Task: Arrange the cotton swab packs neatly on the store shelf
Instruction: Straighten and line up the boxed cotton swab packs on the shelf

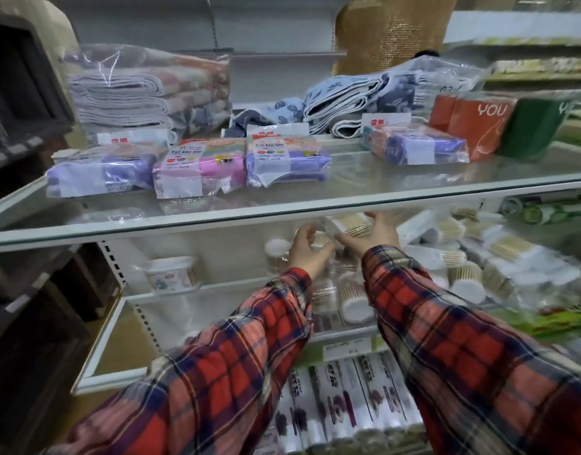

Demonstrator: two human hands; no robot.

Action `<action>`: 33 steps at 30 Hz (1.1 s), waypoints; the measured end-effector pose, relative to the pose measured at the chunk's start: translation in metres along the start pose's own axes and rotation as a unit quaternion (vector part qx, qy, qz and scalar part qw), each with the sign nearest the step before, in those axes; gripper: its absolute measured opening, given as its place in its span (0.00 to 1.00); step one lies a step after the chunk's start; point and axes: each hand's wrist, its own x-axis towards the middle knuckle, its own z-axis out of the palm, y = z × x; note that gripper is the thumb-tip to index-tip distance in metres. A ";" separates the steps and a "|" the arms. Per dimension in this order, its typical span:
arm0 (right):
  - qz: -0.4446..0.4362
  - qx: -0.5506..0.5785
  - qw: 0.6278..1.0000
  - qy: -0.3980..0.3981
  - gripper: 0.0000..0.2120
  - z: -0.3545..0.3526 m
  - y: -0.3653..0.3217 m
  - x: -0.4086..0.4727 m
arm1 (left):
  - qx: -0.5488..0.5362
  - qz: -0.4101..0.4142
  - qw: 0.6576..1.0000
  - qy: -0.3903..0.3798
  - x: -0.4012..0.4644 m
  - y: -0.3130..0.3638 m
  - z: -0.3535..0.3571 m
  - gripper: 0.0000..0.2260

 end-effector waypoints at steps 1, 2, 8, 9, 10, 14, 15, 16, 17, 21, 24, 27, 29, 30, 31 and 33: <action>-0.002 -0.019 1.000 -0.004 0.39 0.002 -0.001 0.001 | -0.002 -0.004 1.000 0.010 0.001 0.000 0.002 0.21; -0.006 -0.036 0.999 -0.006 0.40 0.004 -0.001 0.003 | -0.007 -0.006 1.000 0.019 0.003 -0.001 0.005 0.21; -0.003 -0.033 0.999 -0.010 0.41 0.008 0.004 0.009 | -0.026 -0.010 0.998 0.063 0.002 0.000 0.011 0.15; -0.006 -0.028 1.000 -0.007 0.41 0.007 0.004 0.008 | -0.027 -0.012 0.997 0.068 0.002 0.000 0.012 0.16; -0.010 -0.023 1.000 -0.004 0.41 0.006 0.004 0.007 | -0.030 -0.014 0.997 0.074 0.000 0.000 0.013 0.16; 0.017 0.024 0.999 -0.018 0.39 -0.002 0.000 0.007 | -0.020 -0.016 0.997 0.079 -0.003 0.000 0.014 0.21; 0.029 0.036 0.999 -0.021 0.39 -0.005 -0.002 0.008 | -0.015 -0.014 0.997 0.078 -0.004 0.001 0.013 0.22; 0.039 0.047 0.998 -0.022 0.38 -0.007 -0.004 0.008 | -0.010 -0.010 0.997 0.080 -0.005 0.001 0.012 0.23; 0.049 0.059 0.997 -0.019 0.37 -0.009 -0.006 0.008 | -0.007 -0.005 0.997 0.083 -0.006 0.003 0.010 0.23; 0.093 0.100 0.991 -0.009 0.34 -0.017 -0.019 0.000 | -0.015 0.015 0.995 0.101 -0.007 0.010 -0.001 0.21; 0.096 0.146 0.985 -0.014 0.30 -0.014 -0.032 -0.009 | -0.020 0.021 0.993 0.118 -0.008 0.013 -0.018 0.19; 0.092 0.199 0.976 -0.016 0.25 -0.002 -0.045 -0.020 | 0.000 0.017 0.992 0.128 -0.012 0.008 -0.045 0.21; 0.106 0.236 0.966 -0.030 0.21 0.008 -0.052 -0.029 | 0.015 0.010 0.993 0.116 -0.017 0.004 -0.066 0.22; 0.113 0.255 0.959 -0.049 0.20 0.014 -0.057 -0.034 | 0.025 0.014 0.994 0.107 -0.020 0.003 -0.079 0.22; 0.127 0.279 0.948 -0.080 0.20 0.017 -0.059 -0.037 | 0.033 0.018 0.995 0.096 -0.022 0.002 -0.087 0.23; 0.170 0.360 0.906 -0.146 0.16 0.028 -0.068 -0.044 | 0.058 0.022 0.995 0.073 -0.030 0.003 -0.107 0.24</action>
